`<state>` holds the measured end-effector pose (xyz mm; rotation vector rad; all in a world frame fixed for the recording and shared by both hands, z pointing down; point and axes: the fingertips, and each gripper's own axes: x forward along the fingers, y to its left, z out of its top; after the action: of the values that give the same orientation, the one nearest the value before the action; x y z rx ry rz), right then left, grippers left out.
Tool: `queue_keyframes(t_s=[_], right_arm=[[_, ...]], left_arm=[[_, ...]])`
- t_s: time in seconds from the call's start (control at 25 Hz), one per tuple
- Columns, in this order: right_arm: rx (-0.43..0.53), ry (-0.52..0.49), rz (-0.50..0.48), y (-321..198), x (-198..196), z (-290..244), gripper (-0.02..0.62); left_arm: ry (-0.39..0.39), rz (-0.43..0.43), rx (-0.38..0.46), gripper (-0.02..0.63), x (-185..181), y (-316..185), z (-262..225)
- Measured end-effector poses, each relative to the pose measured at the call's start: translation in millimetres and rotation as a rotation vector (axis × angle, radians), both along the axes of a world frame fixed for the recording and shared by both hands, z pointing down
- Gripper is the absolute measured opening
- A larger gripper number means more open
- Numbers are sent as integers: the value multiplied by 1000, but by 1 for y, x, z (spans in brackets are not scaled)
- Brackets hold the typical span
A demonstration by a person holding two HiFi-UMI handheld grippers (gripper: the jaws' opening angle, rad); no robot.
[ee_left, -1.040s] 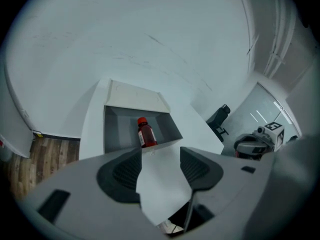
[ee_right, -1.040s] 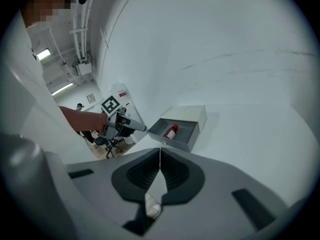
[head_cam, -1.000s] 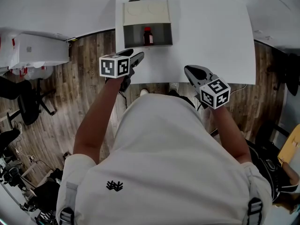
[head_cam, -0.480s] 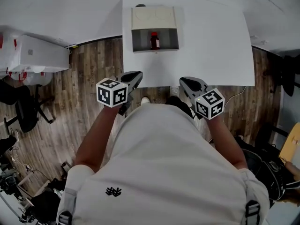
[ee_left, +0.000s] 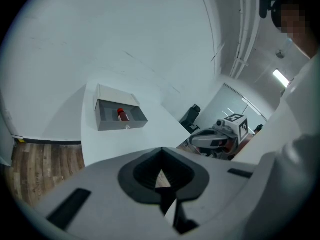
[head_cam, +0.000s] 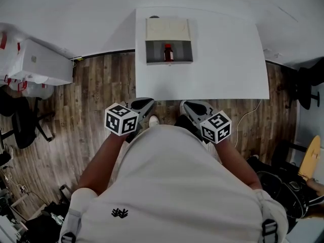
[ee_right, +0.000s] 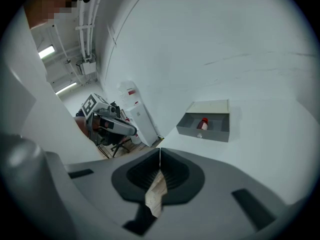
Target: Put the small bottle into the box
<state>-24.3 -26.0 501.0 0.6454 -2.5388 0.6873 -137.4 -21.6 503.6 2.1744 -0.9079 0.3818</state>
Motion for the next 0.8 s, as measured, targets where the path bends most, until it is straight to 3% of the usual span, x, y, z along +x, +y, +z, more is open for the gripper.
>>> queue_keyframes(t_s=[0.8], right_arm=[[61,7,28,16,-5,-7,6]], left_arm=[[-15,16,20,6,-10,21,2]])
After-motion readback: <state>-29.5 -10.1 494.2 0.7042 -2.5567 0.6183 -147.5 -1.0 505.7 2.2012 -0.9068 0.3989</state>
